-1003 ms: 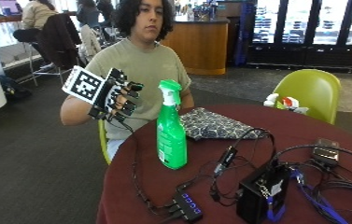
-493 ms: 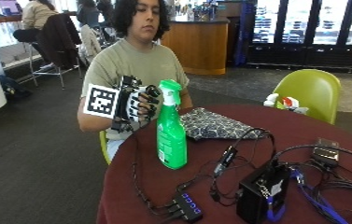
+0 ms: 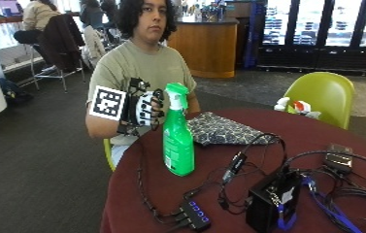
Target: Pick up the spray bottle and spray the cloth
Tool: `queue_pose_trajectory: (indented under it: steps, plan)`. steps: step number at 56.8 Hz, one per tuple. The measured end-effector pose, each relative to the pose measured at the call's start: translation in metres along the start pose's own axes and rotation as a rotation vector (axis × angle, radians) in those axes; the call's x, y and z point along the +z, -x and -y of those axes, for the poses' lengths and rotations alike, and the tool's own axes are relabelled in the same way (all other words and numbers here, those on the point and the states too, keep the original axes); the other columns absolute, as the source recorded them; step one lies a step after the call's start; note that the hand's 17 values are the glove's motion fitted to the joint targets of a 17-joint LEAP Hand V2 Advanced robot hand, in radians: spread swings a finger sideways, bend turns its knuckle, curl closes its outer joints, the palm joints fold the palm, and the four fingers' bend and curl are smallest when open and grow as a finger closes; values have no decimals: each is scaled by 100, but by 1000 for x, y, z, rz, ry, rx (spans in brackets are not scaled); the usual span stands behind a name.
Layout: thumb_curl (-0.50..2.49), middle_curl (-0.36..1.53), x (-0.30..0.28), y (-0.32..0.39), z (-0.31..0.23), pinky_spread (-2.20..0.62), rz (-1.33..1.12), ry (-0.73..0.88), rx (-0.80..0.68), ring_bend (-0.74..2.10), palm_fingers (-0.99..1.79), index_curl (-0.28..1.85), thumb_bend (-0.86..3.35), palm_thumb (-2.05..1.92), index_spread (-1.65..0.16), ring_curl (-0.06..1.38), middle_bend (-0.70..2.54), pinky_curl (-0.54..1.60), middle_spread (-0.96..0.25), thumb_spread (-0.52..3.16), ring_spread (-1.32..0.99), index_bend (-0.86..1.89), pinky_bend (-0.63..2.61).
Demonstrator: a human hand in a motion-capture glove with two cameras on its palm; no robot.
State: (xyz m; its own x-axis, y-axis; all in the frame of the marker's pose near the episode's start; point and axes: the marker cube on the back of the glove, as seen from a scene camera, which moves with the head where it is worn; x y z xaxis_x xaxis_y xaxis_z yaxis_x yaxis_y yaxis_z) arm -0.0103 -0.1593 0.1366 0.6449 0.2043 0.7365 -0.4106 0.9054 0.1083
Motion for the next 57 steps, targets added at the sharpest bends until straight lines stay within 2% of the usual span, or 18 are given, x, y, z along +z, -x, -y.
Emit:
queue_pose_trajectory:
  steps: [6, 11, 13, 17, 19, 26, 39, 57]
  plan:
    - [65, 75, -6, 4, -1, -16, -67, -13, -11, 104, 124, 59, 4, 93, -23, 66, 88, 69, -19, 123, -19, 76, 96]
    - [66, 73, -14, 12, -19, -18, -128, 168, 42, 101, 117, 58, -2, 86, -23, 65, 83, 68, -18, 119, -18, 62, 95]
    - [65, 70, -18, 16, -28, -20, -149, 237, 66, 97, 105, 55, -4, 82, -24, 63, 74, 65, -17, 115, -18, 49, 93]
    - [63, 65, -28, 21, -48, -22, -220, 328, 55, 91, 99, 51, -3, 78, -25, 59, 63, 61, -16, 114, -16, 34, 87]
    - [60, 62, -35, 22, -60, -19, -273, 368, 42, 83, 78, 50, -5, 73, -26, 57, 56, 59, -12, 117, -13, 28, 75]
    - [53, 52, -56, 22, -95, -4, -423, 423, -8, 64, 47, 44, -5, 61, -32, 49, 36, 51, -5, 118, -10, 17, 58]
    - [45, 43, -101, 18, -133, 17, -710, 462, -78, 43, 37, 38, -3, 52, -37, 37, 21, 39, 0, 116, -8, 16, 43]
    - [39, 39, -131, 38, -167, 21, -943, 502, -103, 31, 36, 31, -2, 50, -41, 32, 19, 36, -5, 115, -8, 14, 38]
